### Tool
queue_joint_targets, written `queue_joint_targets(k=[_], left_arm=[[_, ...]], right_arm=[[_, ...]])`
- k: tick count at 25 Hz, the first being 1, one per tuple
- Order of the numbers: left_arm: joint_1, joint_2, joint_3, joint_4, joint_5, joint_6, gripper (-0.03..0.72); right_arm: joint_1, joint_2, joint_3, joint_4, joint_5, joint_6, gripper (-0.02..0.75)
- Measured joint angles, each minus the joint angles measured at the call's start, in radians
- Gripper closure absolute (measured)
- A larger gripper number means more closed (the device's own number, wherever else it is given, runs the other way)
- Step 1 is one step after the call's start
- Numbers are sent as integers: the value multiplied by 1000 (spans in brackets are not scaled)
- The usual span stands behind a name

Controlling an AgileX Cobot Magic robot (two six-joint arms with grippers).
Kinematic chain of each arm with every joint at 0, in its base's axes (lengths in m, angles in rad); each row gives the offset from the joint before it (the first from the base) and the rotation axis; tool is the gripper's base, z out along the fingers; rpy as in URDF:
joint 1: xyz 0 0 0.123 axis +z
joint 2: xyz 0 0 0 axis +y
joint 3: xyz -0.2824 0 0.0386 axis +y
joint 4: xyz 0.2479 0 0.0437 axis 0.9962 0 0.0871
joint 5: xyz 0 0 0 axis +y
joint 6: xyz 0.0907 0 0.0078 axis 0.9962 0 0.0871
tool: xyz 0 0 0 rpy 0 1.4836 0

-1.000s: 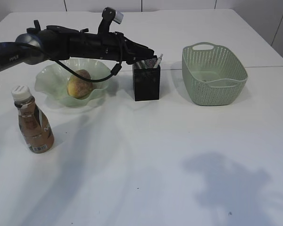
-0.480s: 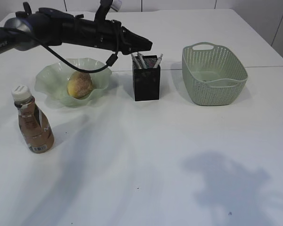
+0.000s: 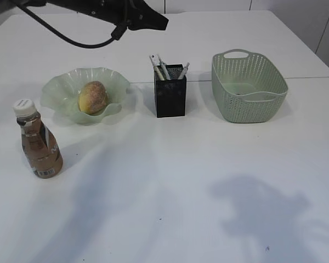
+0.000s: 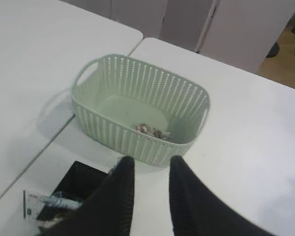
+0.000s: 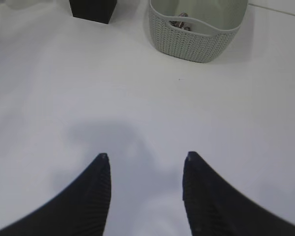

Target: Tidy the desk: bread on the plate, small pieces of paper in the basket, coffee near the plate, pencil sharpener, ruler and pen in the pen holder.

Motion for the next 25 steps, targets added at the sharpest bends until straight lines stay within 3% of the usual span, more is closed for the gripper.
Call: queue_joint_targets(k=[9, 18, 25], left_arm=[[0, -139, -4, 246, 166, -324, 524], [-7, -234, -4, 386, 230, -539, 524], [-81, -310, -4, 666, 242, -758, 524]], right_arm=[[0, 0, 0, 16, -56, 0, 351], [0, 0, 0, 24, -88, 0, 351], [0, 0, 0, 25, -107, 1, 351]])
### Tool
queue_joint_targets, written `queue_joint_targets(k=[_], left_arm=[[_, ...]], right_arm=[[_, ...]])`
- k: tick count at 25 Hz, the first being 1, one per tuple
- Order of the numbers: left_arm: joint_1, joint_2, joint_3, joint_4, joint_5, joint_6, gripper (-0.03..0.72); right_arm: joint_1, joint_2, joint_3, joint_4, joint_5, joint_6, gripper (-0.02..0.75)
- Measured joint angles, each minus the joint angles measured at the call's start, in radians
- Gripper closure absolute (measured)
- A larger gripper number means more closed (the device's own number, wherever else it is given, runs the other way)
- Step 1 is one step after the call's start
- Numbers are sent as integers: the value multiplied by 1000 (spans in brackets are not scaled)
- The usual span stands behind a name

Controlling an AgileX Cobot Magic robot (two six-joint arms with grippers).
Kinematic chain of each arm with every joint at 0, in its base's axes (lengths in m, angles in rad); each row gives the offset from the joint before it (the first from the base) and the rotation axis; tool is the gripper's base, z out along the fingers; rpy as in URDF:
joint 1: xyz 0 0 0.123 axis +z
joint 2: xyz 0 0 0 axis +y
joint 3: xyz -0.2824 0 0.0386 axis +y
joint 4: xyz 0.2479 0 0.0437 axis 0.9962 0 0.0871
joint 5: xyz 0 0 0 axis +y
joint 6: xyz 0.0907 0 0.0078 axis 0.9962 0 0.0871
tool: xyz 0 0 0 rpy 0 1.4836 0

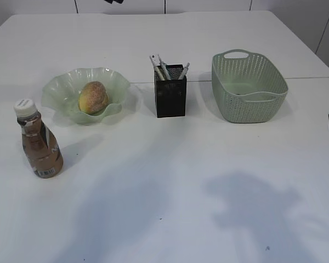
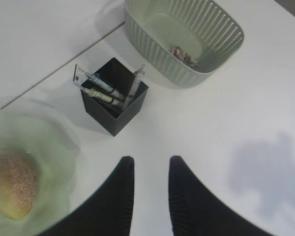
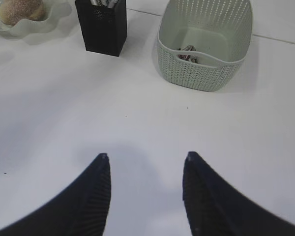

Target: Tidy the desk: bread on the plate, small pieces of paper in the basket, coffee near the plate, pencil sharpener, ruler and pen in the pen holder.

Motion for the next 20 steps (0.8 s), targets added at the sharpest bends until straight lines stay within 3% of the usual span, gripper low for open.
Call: queue_joint_targets(k=[5, 10, 20], left_arm=[[-64, -58, 48, 136, 6, -96, 506], [-84, -135, 165, 179, 7, -129, 437], [-84, -357, 581, 259, 7, -175, 423]], right_arm=[[0, 0, 0, 0, 0, 0, 351], [0, 0, 0, 2, 0, 0, 351], [0, 0, 0, -1, 2, 0, 351]])
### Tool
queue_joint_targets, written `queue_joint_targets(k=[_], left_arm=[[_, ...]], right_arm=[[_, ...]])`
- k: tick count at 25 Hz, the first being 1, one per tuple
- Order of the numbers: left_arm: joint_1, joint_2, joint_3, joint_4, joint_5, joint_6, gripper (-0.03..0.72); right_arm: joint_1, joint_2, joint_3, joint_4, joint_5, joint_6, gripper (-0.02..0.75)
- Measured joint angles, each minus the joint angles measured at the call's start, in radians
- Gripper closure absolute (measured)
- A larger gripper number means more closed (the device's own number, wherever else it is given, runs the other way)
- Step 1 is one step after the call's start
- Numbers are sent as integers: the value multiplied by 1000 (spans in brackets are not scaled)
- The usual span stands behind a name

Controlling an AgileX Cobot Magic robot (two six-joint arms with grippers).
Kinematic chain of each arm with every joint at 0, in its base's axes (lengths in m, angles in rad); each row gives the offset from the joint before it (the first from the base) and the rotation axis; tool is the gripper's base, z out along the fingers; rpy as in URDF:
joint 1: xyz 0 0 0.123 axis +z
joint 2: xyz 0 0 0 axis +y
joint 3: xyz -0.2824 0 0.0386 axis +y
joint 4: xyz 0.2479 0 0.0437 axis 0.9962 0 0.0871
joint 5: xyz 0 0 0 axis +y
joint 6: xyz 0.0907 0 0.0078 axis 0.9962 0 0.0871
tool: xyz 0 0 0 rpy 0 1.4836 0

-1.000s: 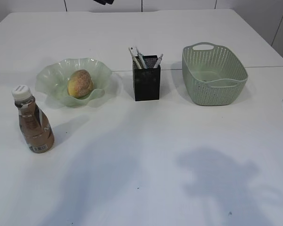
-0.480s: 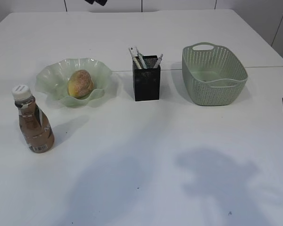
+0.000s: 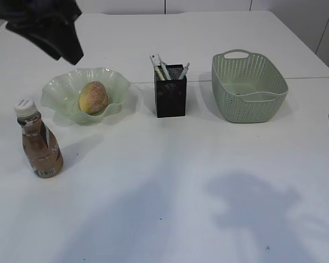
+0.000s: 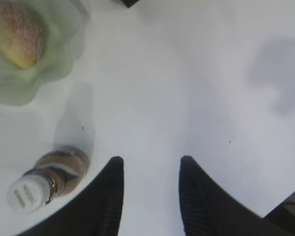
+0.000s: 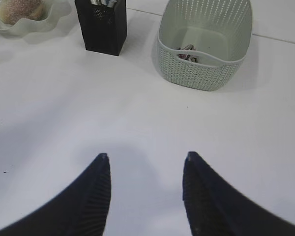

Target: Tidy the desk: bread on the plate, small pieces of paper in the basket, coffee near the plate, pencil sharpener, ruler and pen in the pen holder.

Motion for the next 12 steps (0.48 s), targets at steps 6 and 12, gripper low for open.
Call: queue_joint_targets(k=[6, 12], left_arm=[[0, -111, 173, 59, -3, -45, 423], [0, -236, 279, 81, -8, -74, 423]], right_arm=[[0, 0, 0, -2, 11, 0, 351], [0, 0, 0, -6, 54, 0, 351]])
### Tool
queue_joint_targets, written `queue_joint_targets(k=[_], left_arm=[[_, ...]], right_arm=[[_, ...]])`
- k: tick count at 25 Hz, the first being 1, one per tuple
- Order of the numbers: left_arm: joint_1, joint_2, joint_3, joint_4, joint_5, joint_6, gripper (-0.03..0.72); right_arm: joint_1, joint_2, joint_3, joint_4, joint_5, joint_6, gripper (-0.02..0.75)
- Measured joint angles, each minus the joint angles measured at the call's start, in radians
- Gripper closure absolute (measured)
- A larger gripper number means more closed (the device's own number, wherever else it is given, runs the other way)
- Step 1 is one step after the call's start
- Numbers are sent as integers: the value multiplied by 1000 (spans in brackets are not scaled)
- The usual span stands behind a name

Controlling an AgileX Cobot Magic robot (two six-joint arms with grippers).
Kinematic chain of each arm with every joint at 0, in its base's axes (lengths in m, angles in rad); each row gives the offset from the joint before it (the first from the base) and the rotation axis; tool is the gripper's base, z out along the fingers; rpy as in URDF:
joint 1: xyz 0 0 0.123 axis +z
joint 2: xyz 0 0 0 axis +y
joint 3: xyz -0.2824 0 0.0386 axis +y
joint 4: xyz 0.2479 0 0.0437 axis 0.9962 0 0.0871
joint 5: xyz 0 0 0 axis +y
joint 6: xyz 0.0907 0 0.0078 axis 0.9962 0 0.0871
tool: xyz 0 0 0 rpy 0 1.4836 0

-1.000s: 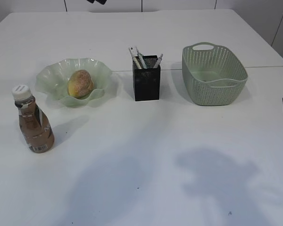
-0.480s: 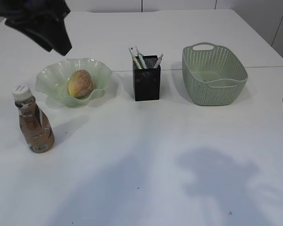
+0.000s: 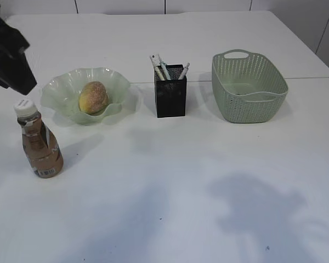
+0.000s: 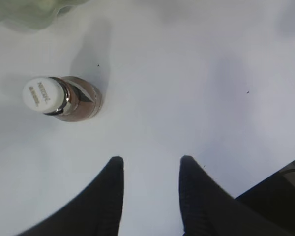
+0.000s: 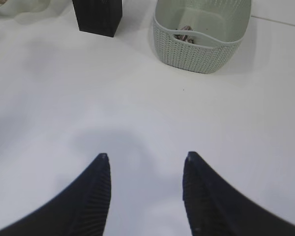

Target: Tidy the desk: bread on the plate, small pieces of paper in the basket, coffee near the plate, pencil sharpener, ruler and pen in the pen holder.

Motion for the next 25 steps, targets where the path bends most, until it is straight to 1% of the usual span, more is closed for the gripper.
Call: queue_joint_targets(k=[5, 15, 21, 25], left_arm=[[0, -112, 100, 2, 0, -27, 423], [0, -354, 396, 2, -51, -43, 423], [0, -510, 527, 2, -75, -43, 423], [0, -603, 607, 2, -91, -43, 423]], right_arm=[[0, 0, 0, -6, 35, 0, 351], [0, 0, 0, -6, 128, 0, 351], [0, -17, -21, -6, 238, 0, 351], [0, -90, -21, -20, 294, 0, 351]])
